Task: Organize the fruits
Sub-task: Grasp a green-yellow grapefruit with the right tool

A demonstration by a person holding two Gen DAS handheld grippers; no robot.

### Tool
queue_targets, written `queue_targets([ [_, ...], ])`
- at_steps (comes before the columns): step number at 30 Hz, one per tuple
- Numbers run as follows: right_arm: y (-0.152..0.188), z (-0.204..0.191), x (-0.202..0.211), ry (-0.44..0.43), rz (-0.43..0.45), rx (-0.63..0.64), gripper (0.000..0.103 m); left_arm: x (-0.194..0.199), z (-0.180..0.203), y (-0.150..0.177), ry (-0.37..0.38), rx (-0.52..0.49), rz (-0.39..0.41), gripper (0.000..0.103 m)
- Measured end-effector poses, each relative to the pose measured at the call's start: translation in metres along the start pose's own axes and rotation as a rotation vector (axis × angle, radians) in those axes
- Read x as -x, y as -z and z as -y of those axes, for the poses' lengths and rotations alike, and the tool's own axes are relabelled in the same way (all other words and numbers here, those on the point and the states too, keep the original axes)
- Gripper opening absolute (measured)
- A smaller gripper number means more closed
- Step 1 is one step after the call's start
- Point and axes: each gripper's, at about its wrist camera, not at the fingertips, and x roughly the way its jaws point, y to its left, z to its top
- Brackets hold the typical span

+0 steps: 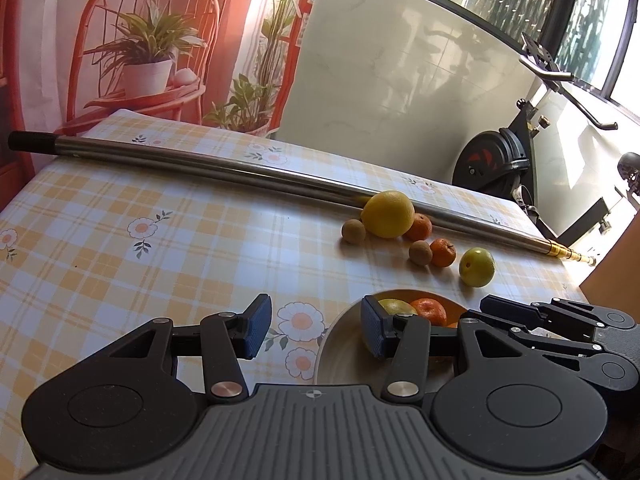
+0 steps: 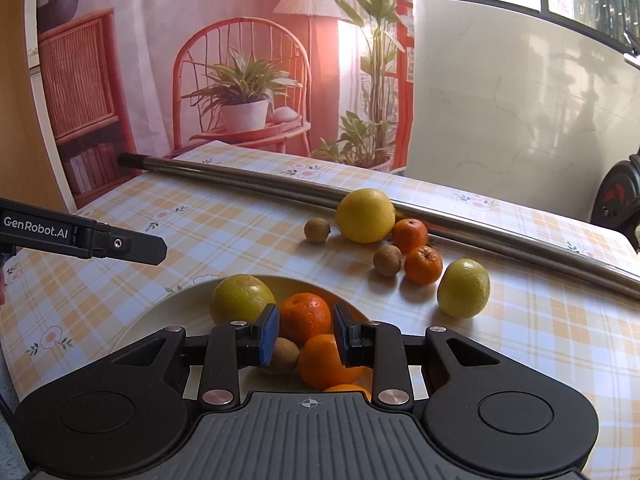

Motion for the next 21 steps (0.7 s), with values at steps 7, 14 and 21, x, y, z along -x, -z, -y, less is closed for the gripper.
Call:
queue_targets([
  [7, 0.001, 0.023, 0.011, 0.043, 0.065, -0.052, 0.027, 0.0, 0.002, -0.002, -0.02, -0.003, 0.011, 0.052],
  [14, 0.006, 0.054, 0.02, 0.119, 0.141, -0.094, 0.028, 0.001, 0.005, -0.007, -0.042, -0.005, 0.024, 0.052],
  [21, 0.014, 0.086, 0.01, 0.16, 0.157, -0.131, 0.028, -0.001, 0.007, -0.021, -0.062, 0.0, 0.041, 0.052],
])
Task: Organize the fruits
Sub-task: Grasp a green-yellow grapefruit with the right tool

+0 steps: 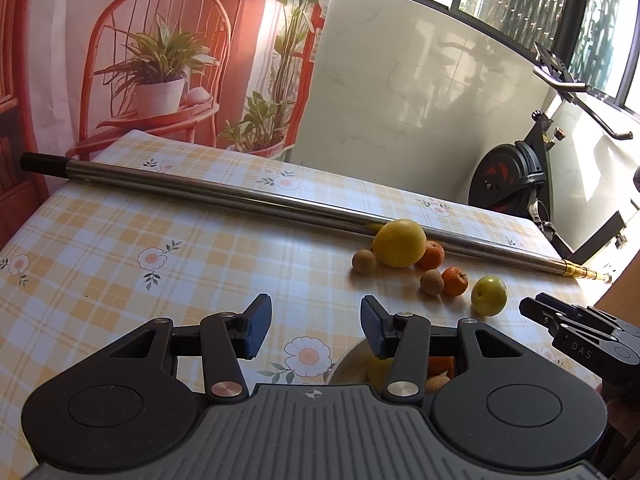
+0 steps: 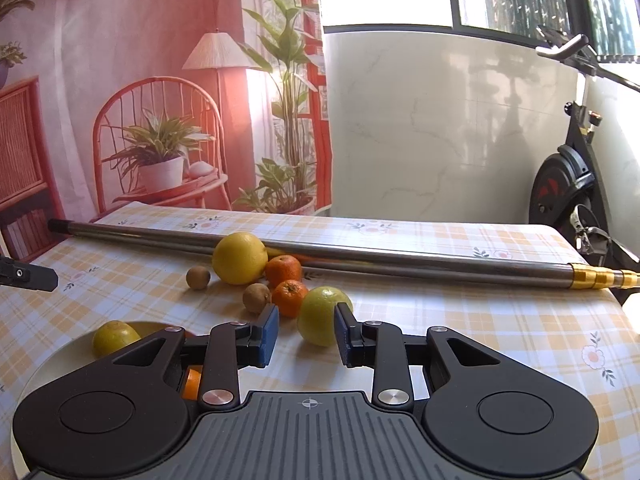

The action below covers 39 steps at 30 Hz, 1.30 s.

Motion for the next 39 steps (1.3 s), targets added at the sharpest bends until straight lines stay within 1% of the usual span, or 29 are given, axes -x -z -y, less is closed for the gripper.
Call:
queue_targets([
  [4, 0.003, 0.008, -0.012, -0.003, 0.011, -0.003, 0.029, -0.001, 0.004, -0.011, -0.015, -0.005, 0.023, 0.052],
  [9, 0.006, 0.01, -0.032, -0.019, 0.008, 0.013, 0.036, -0.004, 0.009, -0.02, -0.039, -0.013, 0.044, 0.052],
  [10, 0.006, 0.01, -0.036, -0.018, 0.006, 0.017, 0.039, -0.005, 0.011, -0.021, -0.042, -0.017, 0.047, 0.052],
  [11, 0.005, 0.009, -0.04, -0.017, 0.004, 0.023, 0.043, -0.005, 0.012, -0.021, -0.042, -0.019, 0.047, 0.052],
  [13, 0.005, 0.007, -0.048, -0.017, -0.002, 0.037, 0.046, -0.007, 0.014, -0.021, -0.038, -0.02, 0.043, 0.052],
  [19, 0.002, 0.002, -0.064, -0.018, -0.006, 0.059, 0.049, -0.014, 0.017, -0.018, -0.038, -0.029, 0.023, 0.052],
  [22, 0.0, 0.003, -0.073, -0.016, -0.034, 0.054, 0.05, -0.017, 0.017, -0.018, -0.039, -0.032, 0.014, 0.052],
  [26, 0.001, 0.007, -0.08, -0.025, -0.073, 0.037, 0.049, -0.018, 0.018, -0.017, -0.04, -0.03, 0.005, 0.052],
  [27, 0.0, 0.008, -0.082, -0.028, -0.09, 0.029, 0.048, -0.018, 0.019, -0.017, -0.039, -0.03, 0.004, 0.052],
  [29, 0.001, 0.011, -0.087, -0.026, -0.11, 0.01, 0.043, -0.019, 0.02, -0.016, -0.036, -0.032, -0.002, 0.052],
  [32, 0.001, 0.014, -0.091, -0.032, -0.133, -0.02, 0.041, -0.02, 0.022, -0.013, -0.038, -0.032, -0.012, 0.052],
  [39, 0.004, 0.023, -0.088, -0.039, -0.133, -0.08, 0.04, -0.018, 0.022, -0.012, -0.038, -0.031, -0.023, 0.052],
])
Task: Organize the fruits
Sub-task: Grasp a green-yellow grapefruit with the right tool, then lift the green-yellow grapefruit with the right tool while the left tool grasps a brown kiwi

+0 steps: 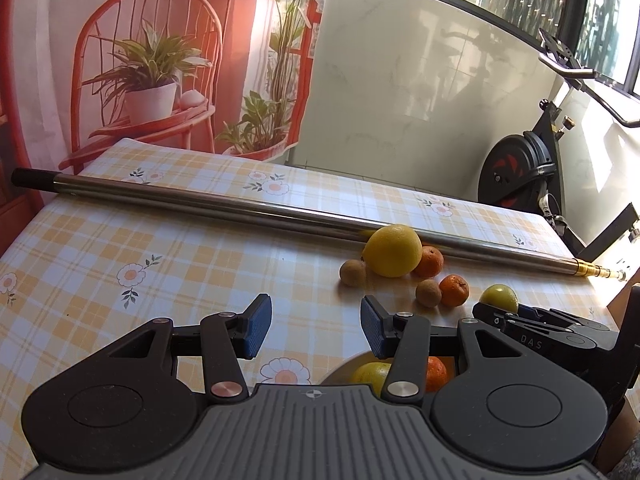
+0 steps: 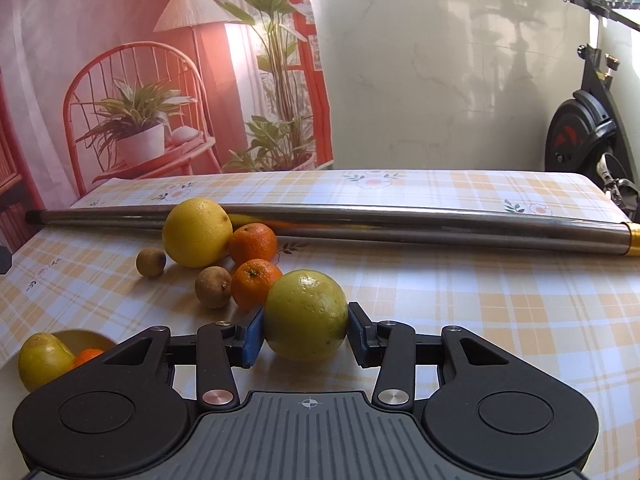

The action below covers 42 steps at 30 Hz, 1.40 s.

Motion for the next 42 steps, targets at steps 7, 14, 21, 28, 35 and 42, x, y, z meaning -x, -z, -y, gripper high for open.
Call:
queue_targets([
  [7, 0.005, 0.011, 0.012, 0.012, 0.049, -0.078, 0.04, 0.003, -0.001, -0.002, -0.005, 0.011, -0.001, 0.052],
  [14, 0.01, 0.01, 0.02, 0.006, 0.081, -0.065, 0.04, 0.0, 0.0, -0.002, -0.004, 0.013, -0.013, 0.052],
  [21, 0.009, 0.008, 0.022, 0.006, 0.086, -0.056, 0.04, -0.02, 0.007, -0.018, 0.008, -0.023, -0.025, 0.052],
  [28, 0.01, 0.008, 0.023, 0.005, 0.088, -0.052, 0.04, -0.065, 0.011, -0.041, 0.049, 0.039, -0.051, 0.049],
  [35, 0.01, 0.008, 0.024, 0.004, 0.09, -0.054, 0.04, -0.103, 0.014, -0.04, 0.088, 0.077, -0.093, 0.04],
  [42, 0.009, 0.007, 0.024, -0.002, 0.089, -0.05, 0.04, -0.126, 0.022, -0.032, 0.079, -0.048, -0.161, 0.04],
])
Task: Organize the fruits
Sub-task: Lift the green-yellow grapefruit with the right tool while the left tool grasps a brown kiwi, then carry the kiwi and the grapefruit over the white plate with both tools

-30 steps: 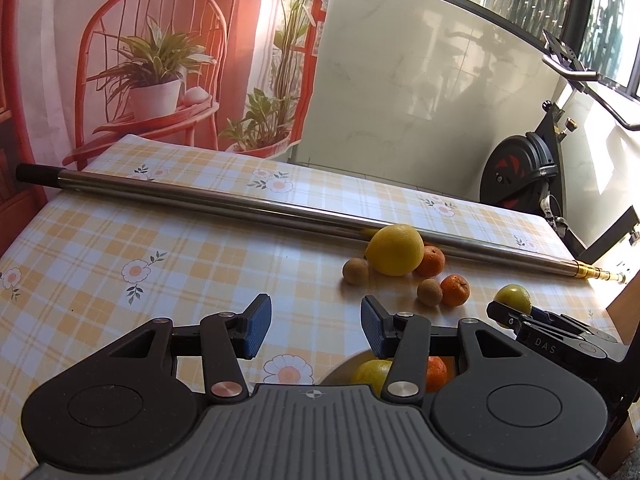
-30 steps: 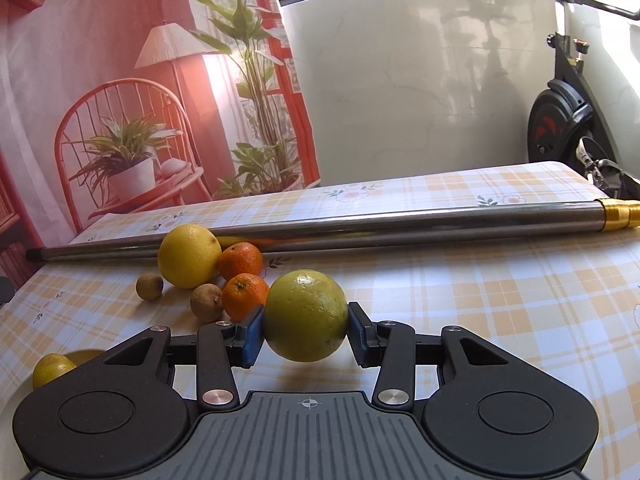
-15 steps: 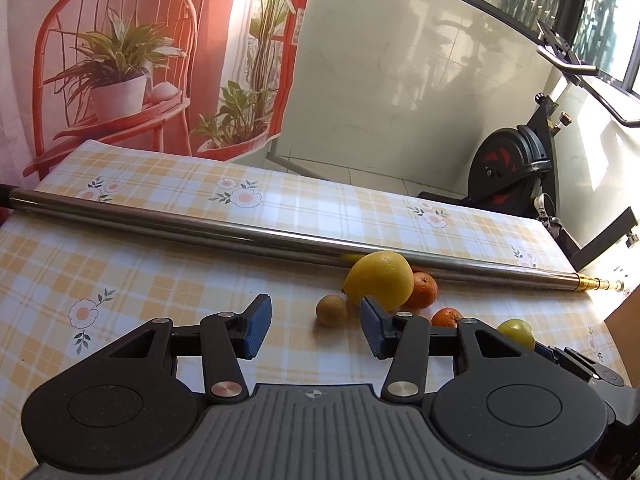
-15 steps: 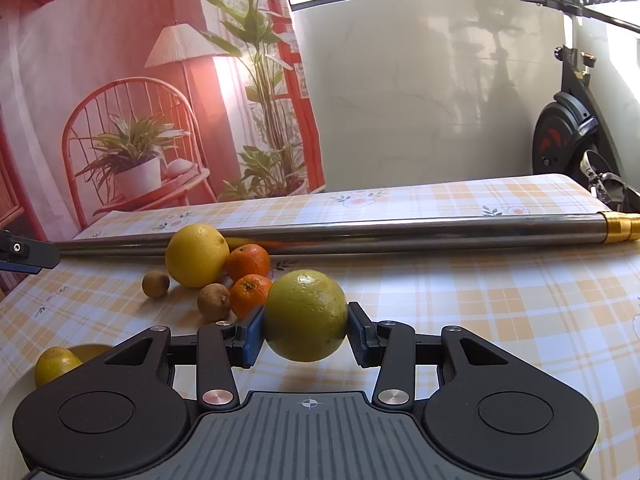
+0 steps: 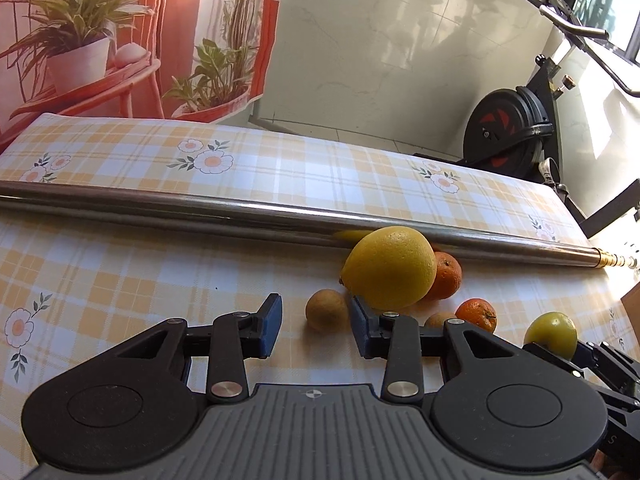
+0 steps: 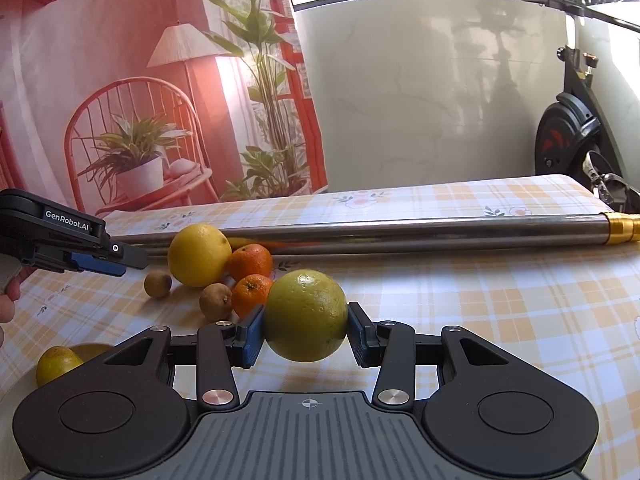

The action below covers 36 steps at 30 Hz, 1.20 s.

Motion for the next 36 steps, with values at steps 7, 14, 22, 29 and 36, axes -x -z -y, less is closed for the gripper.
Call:
queue_targets([
  [7, 0.0, 0.001, -0.001, -0.002, -0.003, 0.003, 0.04, -0.008, -0.001, -0.001, 0.009, -0.012, -0.017, 0.04],
  [14, 0.0, 0.001, -0.001, -0.003, -0.003, 0.002, 0.04, -0.016, 0.001, -0.003, 0.015, -0.022, -0.041, 0.027],
  [22, 0.0, 0.001, -0.002, -0.003, -0.003, -0.001, 0.04, -0.003, 0.006, 0.001, -0.001, -0.116, -0.021, 0.027],
  [29, 0.0, 0.002, -0.002, 0.001, 0.002, -0.006, 0.04, 0.049, 0.007, 0.016, 0.019, -0.107, 0.051, 0.027],
  [36, -0.002, 0.0, -0.005, 0.028, -0.026, -0.017, 0.04, 0.103, -0.004, 0.051, 0.046, -0.002, 0.083, 0.027],
])
